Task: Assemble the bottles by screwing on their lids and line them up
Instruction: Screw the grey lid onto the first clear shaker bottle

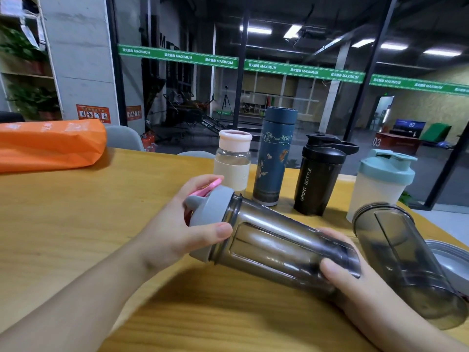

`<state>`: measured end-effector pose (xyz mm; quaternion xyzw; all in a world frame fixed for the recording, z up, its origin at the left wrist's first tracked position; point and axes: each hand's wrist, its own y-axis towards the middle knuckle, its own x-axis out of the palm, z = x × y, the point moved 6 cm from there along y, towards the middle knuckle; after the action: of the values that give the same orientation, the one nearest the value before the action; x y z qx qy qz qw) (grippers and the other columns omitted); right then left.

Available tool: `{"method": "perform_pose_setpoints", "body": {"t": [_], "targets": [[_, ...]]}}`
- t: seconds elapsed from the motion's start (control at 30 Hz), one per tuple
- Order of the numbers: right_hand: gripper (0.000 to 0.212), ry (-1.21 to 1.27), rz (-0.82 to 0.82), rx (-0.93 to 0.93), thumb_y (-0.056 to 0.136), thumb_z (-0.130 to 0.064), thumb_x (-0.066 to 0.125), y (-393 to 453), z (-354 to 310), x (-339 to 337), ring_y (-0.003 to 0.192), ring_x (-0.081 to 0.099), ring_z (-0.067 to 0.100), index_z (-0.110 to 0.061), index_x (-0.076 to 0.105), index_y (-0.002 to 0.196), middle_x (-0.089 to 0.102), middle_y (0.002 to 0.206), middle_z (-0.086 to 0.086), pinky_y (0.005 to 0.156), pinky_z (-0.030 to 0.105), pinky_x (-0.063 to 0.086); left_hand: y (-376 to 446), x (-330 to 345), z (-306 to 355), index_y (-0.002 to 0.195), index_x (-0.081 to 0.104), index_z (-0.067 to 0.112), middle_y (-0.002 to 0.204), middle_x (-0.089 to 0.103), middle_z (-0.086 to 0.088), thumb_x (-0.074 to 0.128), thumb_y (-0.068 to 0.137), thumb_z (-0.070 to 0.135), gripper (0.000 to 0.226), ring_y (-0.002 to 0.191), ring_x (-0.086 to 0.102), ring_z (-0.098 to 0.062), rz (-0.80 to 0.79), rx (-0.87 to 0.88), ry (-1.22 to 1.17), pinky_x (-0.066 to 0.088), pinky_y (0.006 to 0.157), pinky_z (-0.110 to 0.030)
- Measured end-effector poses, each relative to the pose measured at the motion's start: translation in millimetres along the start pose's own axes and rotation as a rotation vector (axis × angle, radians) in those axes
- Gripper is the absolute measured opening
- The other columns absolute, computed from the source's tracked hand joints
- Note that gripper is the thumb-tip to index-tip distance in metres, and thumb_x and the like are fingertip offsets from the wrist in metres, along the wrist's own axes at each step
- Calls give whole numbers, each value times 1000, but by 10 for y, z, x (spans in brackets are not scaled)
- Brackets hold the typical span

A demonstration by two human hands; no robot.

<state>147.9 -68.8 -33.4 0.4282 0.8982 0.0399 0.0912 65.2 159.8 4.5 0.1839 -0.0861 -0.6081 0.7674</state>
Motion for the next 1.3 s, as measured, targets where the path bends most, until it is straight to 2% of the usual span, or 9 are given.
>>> {"method": "perform_pose_setpoints", "body": {"t": [0.1, 0.27, 0.37, 0.5, 0.67, 0.83, 0.97, 1.1, 1.3], "targets": [[95, -30, 60, -49, 22, -71, 85, 13, 12, -48, 101, 67, 15, -43, 57, 109, 69, 110, -6, 95, 47, 48, 13, 33, 20, 113, 56, 49, 118, 61, 5, 76, 42, 45, 74, 97, 65, -13, 9, 18, 14, 53, 74, -21], [85, -176, 108, -49, 13, -83, 69, -57, -130, -48, 88, 60, -13, -61, 46, 92, 60, 90, -36, 63, 6, 47, 33, 59, -18, 115, 55, 45, 117, 63, -2, 76, 42, 47, 77, 95, 66, -16, -4, -54, -64, 52, 67, -22], [82, -145, 97, -38, 17, -84, 69, -49, -146, -62, 90, 64, -6, -62, 48, 94, 62, 95, -30, 71, 15, 51, 25, 59, 1, 118, 52, 43, 118, 62, 1, 75, 42, 47, 80, 95, 65, -10, -4, -19, -51, 52, 69, -19], [88, -24, 41, 34, 26, -75, 80, -7, -36, -54, 100, 67, 24, -42, 62, 105, 70, 107, 0, 87, 50, 52, -6, 67, 46, 117, 53, 46, 119, 59, 10, 74, 42, 46, 78, 97, 64, -8, 19, 52, 7, 53, 74, -19], [103, 135, 34, 143, 7, -62, 87, -33, 52, -57, 78, 72, 25, -24, 67, 100, 74, 96, 9, 52, 32, 53, -26, 53, 93, 110, 57, 57, 113, 62, 19, 75, 42, 45, 71, 98, 64, -9, 36, 108, 30, 54, 70, -21], [113, 201, 91, 94, 4, -61, 86, -19, -11, -26, 86, 69, 26, -34, 59, 110, 68, 107, 6, 52, 32, 54, 17, 47, 3, 113, 54, 50, 103, 68, 16, 78, 38, 59, 79, 85, 68, -7, 56, -22, -35, 53, 60, -23], [91, 75, 97, -26, 26, -65, 85, -42, -138, 18, 85, 69, 29, -61, 49, 110, 58, 117, -1, 65, 39, 56, -11, 31, -201, 116, 57, 46, 91, 70, 1, 80, 17, 73, 106, 59, 66, -18, 7, -256, -168, 52, 46, -32], [102, 94, 128, 52, 20, -72, 82, -52, -71, 22, 58, 65, 27, -38, 52, 111, 62, 105, 11, 48, 32, 51, -24, 72, -224, 114, 57, 47, 95, 72, 3, 88, 23, 57, 97, 71, 69, -18, -91, -314, -196, 57, 56, -36], [98, 49, 130, 133, 25, -80, 74, -71, -62, 63, 58, 61, 25, -29, 56, 107, 61, 104, 15, 49, 33, 47, -3, 52, -295, 110, 62, 47, 109, 70, 8, 81, 43, 39, 70, 91, 70, -25, -38, -293, -296, 58, 70, -50]]}}
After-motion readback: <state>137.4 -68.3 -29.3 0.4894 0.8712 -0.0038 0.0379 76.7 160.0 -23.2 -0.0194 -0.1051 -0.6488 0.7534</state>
